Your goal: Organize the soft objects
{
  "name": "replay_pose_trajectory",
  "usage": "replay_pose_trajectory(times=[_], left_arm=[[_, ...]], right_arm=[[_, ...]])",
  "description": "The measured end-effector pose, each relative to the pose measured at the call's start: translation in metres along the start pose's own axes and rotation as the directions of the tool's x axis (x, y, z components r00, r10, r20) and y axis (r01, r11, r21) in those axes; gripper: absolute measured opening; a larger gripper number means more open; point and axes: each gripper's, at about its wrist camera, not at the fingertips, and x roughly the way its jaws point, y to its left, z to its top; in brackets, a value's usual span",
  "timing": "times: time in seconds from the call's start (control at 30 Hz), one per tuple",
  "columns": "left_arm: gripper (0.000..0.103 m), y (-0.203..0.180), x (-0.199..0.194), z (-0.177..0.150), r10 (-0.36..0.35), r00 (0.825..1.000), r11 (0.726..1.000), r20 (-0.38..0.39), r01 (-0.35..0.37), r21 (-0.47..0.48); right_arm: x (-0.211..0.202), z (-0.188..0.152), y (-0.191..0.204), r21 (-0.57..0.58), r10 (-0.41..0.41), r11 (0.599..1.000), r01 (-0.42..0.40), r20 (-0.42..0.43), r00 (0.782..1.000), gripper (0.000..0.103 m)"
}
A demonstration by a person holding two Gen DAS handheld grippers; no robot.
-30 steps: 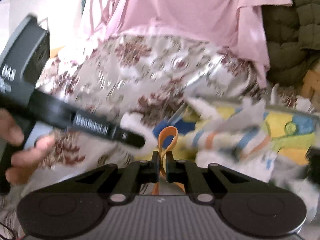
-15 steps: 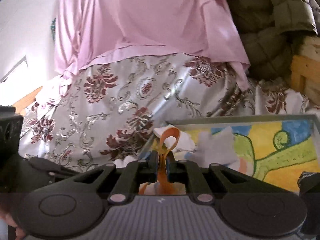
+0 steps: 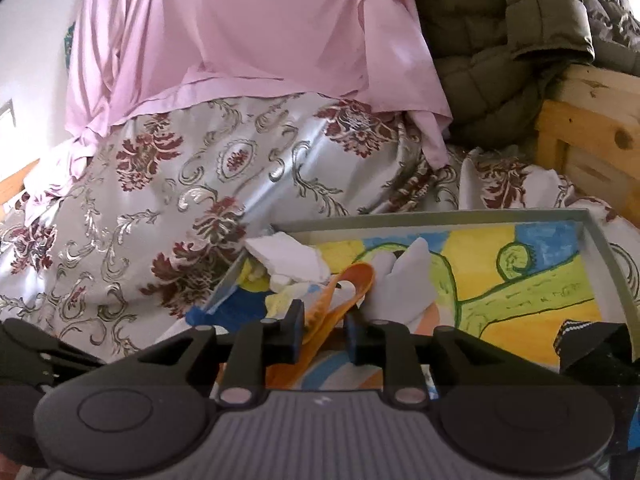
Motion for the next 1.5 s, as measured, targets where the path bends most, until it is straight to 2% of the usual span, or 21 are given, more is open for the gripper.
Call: replay_pose_trajectory(times=[0.07, 0.1, 0.17, 0.23, 0.3, 0.43, 0.5, 0.7, 0.87, 0.97, 1.13, 1.3, 1.5], left_arm=[[0.031, 0.002, -0.003, -0.002, 0.017, 1.0, 1.0, 0.008, -0.017, -0.019], [0.032, 0.002, -0.005, -0.002, 0.02, 1.0, 0.999, 0.009, -0.02, -0.028], [0.042, 0.003, -0.009, -0.002, 0.009, 1.0, 0.999, 0.014, -0.008, -0.052], [0.052, 0.002, -0.012, -0.003, 0.009, 1.0, 0.998, 0.018, -0.008, -0.064], [0.055, -0.001, -0.015, -0.004, 0.026, 0.999, 0.998, 0.024, -0.025, -0.062], [0.06, -0.004, -0.02, -0.007, 0.05, 0.998, 0.997, 0.031, -0.048, -0.065], [0.062, -0.006, -0.024, -0.01, 0.062, 0.997, 0.995, 0.039, -0.059, -0.08], [0.07, -0.015, -0.039, -0.018, 0.1, 0.991, 0.99, 0.093, -0.089, -0.11], [0.071, -0.017, -0.044, -0.024, 0.107, 0.989, 0.988, 0.1, -0.094, -0.126], [0.071, -0.017, -0.046, -0.027, 0.108, 0.99, 0.986, 0.094, -0.094, -0.138], [0.071, -0.017, -0.048, -0.029, 0.122, 0.987, 0.984, 0.108, -0.105, -0.147], [0.076, -0.016, -0.055, -0.031, 0.114, 0.983, 0.981, 0.141, -0.089, -0.172], [0.083, -0.02, -0.064, -0.033, 0.134, 0.975, 0.977, 0.178, -0.1, -0.189]], right_arm=[[-0.002, 0.001, -0.001, -0.001, -0.006, 1.0, 0.006, 0.004, 1.0, 0.037], [-0.003, 0.001, -0.001, -0.003, -0.012, 1.0, 0.012, 0.005, 1.0, 0.044], [-0.007, 0.001, -0.001, -0.013, -0.02, 1.0, 0.021, 0.01, 1.0, 0.056], [-0.011, 0.002, 0.0, -0.029, -0.037, 0.999, 0.037, 0.016, 0.999, 0.063], [-0.015, 0.003, 0.001, -0.045, -0.06, 0.997, 0.061, 0.02, 0.998, 0.07], [-0.022, 0.003, 0.0, -0.062, -0.088, 0.994, 0.089, 0.022, 0.996, 0.076], [-0.026, 0.002, -0.001, -0.067, -0.097, 0.993, 0.099, 0.024, 0.995, 0.083], [-0.032, -0.008, 0.001, -0.091, -0.133, 0.987, 0.135, 0.029, 0.991, 0.088], [-0.022, -0.014, 0.003, -0.103, -0.152, 0.983, 0.15, -0.006, 0.988, 0.088], [-0.013, -0.015, -0.001, -0.081, -0.15, 0.986, 0.145, -0.057, 0.987, 0.088], [-0.012, -0.01, 0.001, -0.115, -0.15, 0.983, 0.142, -0.057, 0.987, 0.09], [-0.028, -0.006, -0.003, -0.079, -0.111, 0.991, 0.108, -0.041, 0.993, 0.091], [-0.037, -0.006, -0.002, -0.091, -0.121, 0.989, 0.118, -0.028, 0.992, 0.095]])
